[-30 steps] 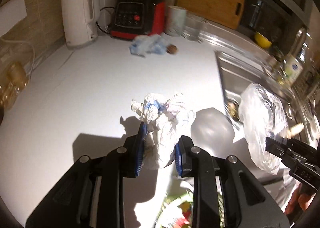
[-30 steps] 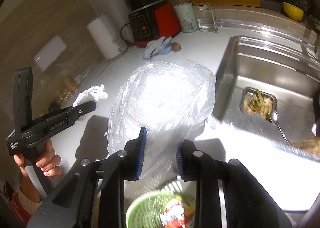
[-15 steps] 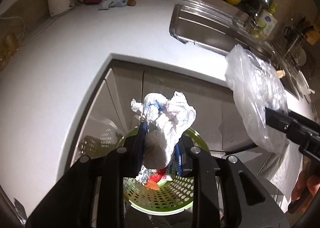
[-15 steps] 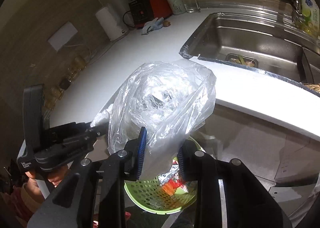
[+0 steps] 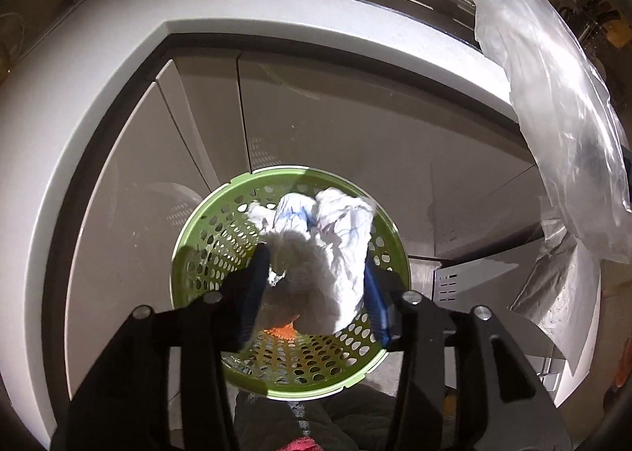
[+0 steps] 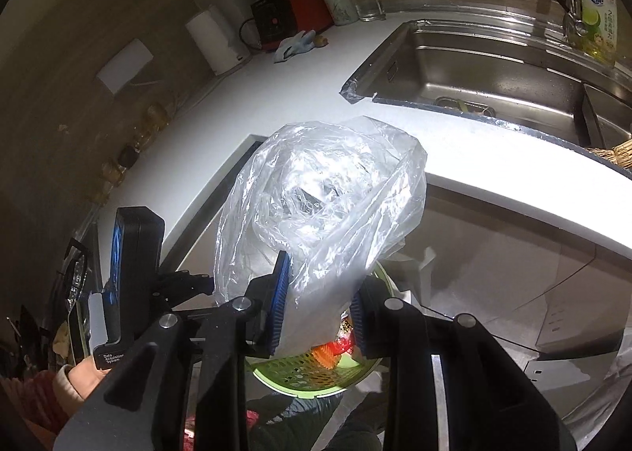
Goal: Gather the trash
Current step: 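Drop the tissue into the basket with the left gripper while the right gripper drops the plastic bag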
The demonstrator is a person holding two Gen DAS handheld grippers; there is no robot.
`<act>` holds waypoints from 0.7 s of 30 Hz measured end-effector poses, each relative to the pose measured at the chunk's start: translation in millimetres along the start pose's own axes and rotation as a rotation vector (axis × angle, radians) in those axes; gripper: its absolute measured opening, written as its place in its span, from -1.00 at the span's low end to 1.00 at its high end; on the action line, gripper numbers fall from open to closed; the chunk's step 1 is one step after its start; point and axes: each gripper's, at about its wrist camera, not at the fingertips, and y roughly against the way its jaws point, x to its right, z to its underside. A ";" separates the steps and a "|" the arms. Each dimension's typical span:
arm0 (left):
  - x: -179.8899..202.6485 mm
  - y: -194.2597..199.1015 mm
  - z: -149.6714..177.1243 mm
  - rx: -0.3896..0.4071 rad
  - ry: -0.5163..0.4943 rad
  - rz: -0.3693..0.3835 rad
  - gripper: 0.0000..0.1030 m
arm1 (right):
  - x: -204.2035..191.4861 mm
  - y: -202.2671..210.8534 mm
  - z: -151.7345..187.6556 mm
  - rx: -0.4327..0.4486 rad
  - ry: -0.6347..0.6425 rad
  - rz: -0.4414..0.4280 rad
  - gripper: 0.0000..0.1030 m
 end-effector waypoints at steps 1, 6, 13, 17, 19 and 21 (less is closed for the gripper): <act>0.1 0.8 -0.2 0.005 -0.003 -0.002 0.05 | 0.1 0.0 0.2 -0.001 0.001 -0.001 -0.42; -0.4 7.3 -0.2 0.021 -0.011 -0.005 0.27 | -1.7 -2.9 1.1 -0.010 0.002 -0.005 -0.42; -10.6 32.6 -5.0 0.070 -0.009 -0.036 0.46 | -6.4 -13.2 1.5 -0.034 0.015 -0.016 -0.42; -20.2 54.7 -9.9 0.126 -0.001 -0.080 0.63 | -10.5 -32.4 5.6 -0.070 0.046 -0.011 -0.43; -25.8 65.3 -10.7 0.146 0.012 -0.095 0.66 | -15.5 -50.3 11.3 -0.105 0.069 -0.008 -0.43; -34.1 73.7 -11.5 0.160 0.026 -0.111 0.67 | -20.8 -71.2 19.0 -0.146 0.087 -0.016 -0.43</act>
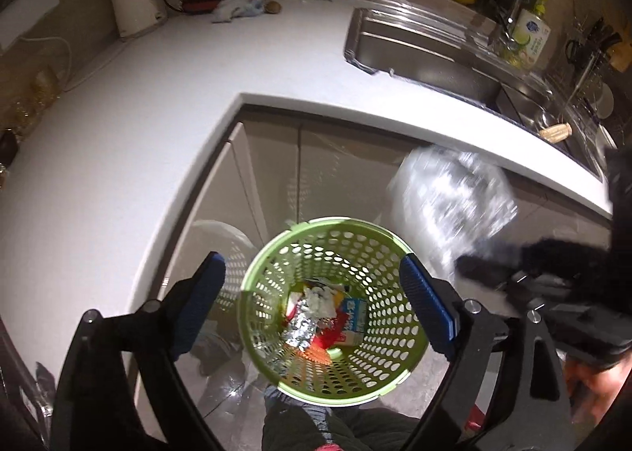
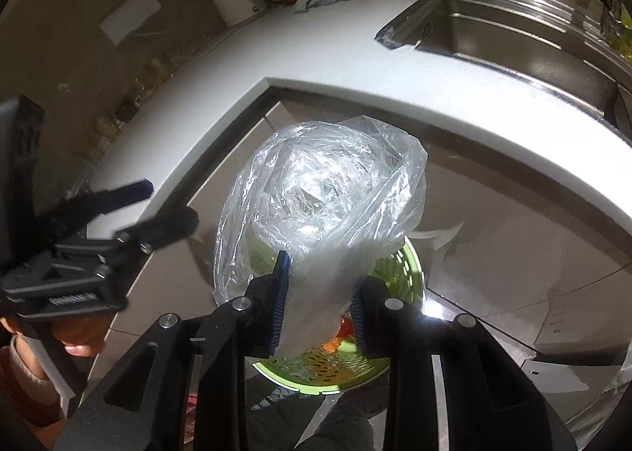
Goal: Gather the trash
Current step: 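Drop the tissue into the basket with the left gripper while the right gripper drops the plastic bag, then move the left gripper toward the blue-white cloth while the right gripper moves toward the brown ball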
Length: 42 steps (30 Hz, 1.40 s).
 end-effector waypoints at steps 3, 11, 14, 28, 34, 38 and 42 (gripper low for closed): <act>-10.4 2.5 -2.2 0.006 0.019 -0.011 0.67 | -8.2 -27.0 5.7 -0.046 0.030 0.000 -0.43; -23.8 6.5 -0.8 0.009 0.043 -0.031 0.68 | -24.0 -63.0 14.2 -0.105 0.094 0.048 0.80; -25.2 8.4 -2.0 0.014 0.044 -0.035 0.69 | -26.0 -60.7 11.9 -0.104 0.093 0.053 0.95; -18.2 16.3 -8.9 0.044 0.020 -0.038 0.76 | -15.6 -25.5 -0.6 -0.036 0.026 0.065 0.95; -13.7 18.6 -7.6 0.045 0.019 -0.045 0.78 | -12.5 -19.2 -2.3 -0.026 0.010 0.067 0.95; -11.6 20.8 -8.0 0.050 0.026 -0.044 0.85 | -12.3 -15.7 -2.3 -0.022 0.010 0.076 0.95; -8.6 21.8 -8.3 0.049 0.030 -0.050 0.85 | -12.0 -10.4 -4.3 -0.008 0.013 0.081 0.95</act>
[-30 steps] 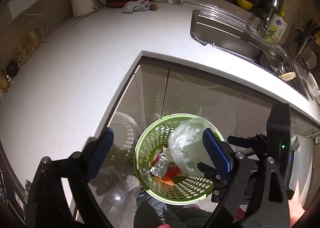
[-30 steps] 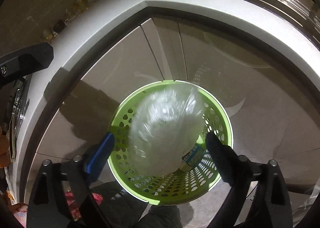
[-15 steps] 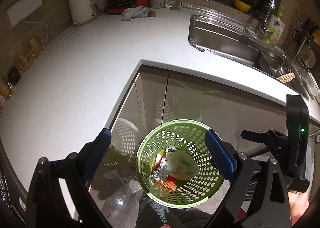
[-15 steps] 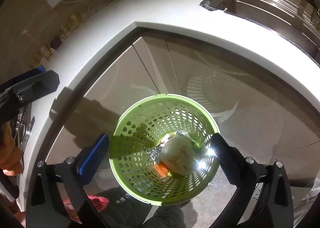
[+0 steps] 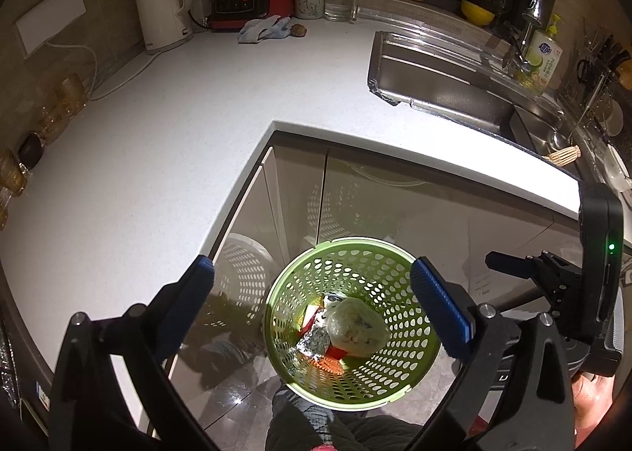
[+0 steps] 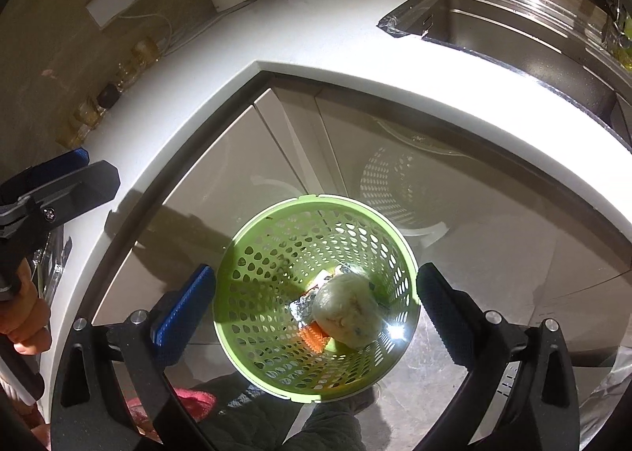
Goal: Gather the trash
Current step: 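Move the left gripper toward the blue-white cloth while the right gripper moves toward the brown ball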
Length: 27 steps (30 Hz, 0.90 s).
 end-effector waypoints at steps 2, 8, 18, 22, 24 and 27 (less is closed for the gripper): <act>-0.2 0.5 -1.8 -0.002 0.006 0.001 0.85 | -1.0 4.2 -2.1 0.011 0.004 -0.002 0.95; -12.0 7.4 -28.0 0.034 0.020 0.008 0.85 | -11.6 27.4 -27.7 0.082 0.068 0.003 0.95; -61.7 -29.0 -129.8 0.112 -0.012 -0.026 0.85 | -18.5 25.7 -129.9 0.202 0.146 0.055 0.95; -86.4 -64.4 -183.9 0.119 -0.013 -0.017 0.85 | -10.4 6.6 -182.7 0.216 0.128 0.073 0.95; -96.2 -84.0 -208.1 0.118 -0.008 -0.012 0.85 | -2.6 -7.3 -211.8 0.220 0.110 0.080 0.95; -110.3 -122.7 -248.6 0.117 -0.003 0.004 0.85 | 8.4 -29.6 -250.4 0.221 0.084 0.088 0.95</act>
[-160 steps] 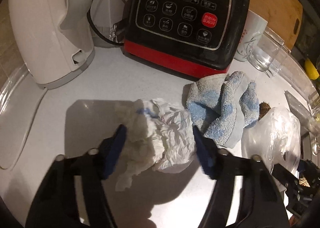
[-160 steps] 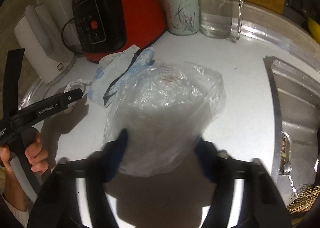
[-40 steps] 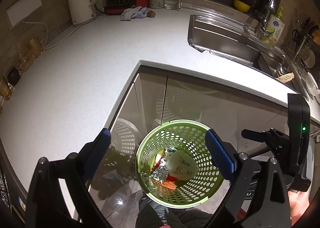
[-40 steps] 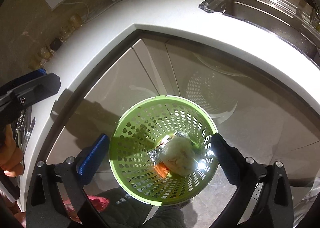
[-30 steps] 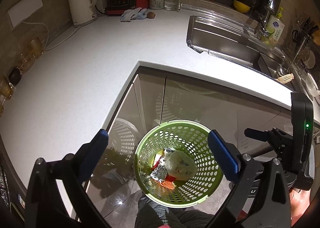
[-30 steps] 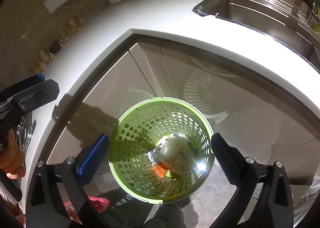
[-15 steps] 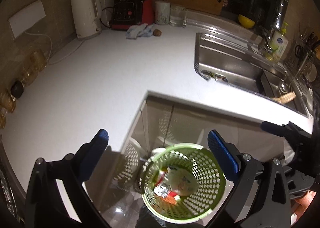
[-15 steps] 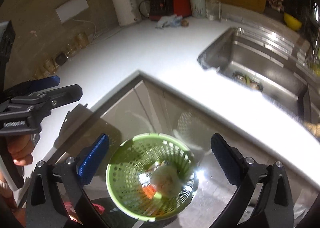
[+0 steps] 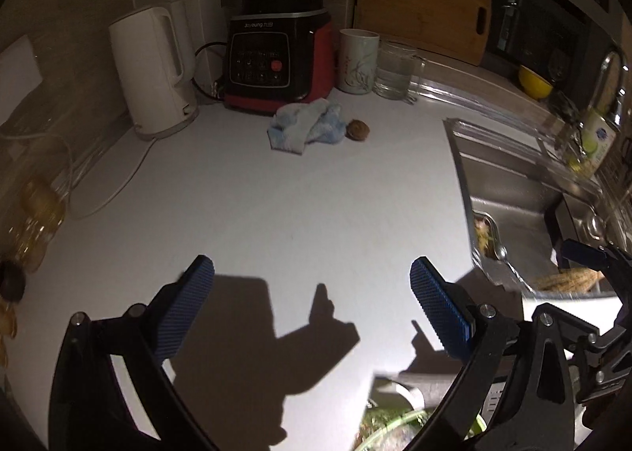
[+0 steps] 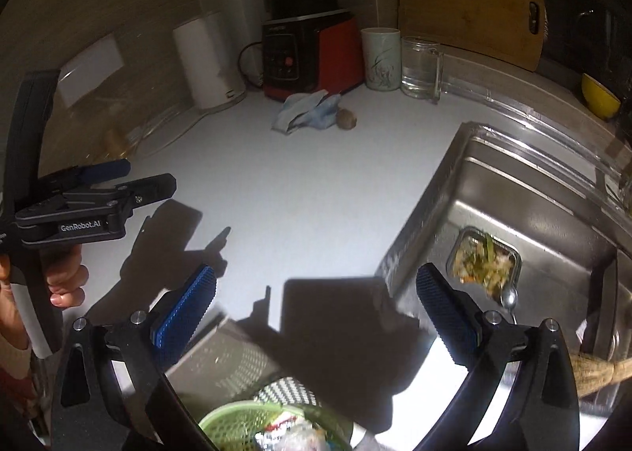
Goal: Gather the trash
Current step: 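Move the left gripper toward the blue-white cloth while the right gripper moves toward the brown ball, then grasp the blue-white cloth with the left gripper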
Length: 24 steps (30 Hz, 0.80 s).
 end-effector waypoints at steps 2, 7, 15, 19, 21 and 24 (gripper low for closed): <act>-5.0 -26.1 -18.2 -0.004 -0.001 0.004 0.85 | 7.4 -18.1 -17.5 -0.005 -0.015 0.012 0.95; -13.6 -101.0 -66.8 -0.006 0.017 0.021 0.85 | 22.2 -56.6 -51.0 -0.011 -0.036 0.043 0.95; -18.5 -195.0 -119.7 -0.004 0.041 0.028 0.84 | 47.4 -108.9 -83.8 -0.044 -0.057 0.051 0.95; -22.3 -226.9 -130.0 -0.040 0.050 0.033 0.71 | 54.2 -131.3 -94.7 -0.055 -0.073 0.044 0.96; -23.5 -238.5 -130.7 -0.065 0.055 0.046 0.62 | 56.4 -138.8 -97.1 -0.057 -0.080 0.040 0.95; -24.0 -253.6 -132.0 -0.087 0.049 0.040 0.48 | 57.8 -151.1 -100.8 -0.067 -0.082 0.036 0.96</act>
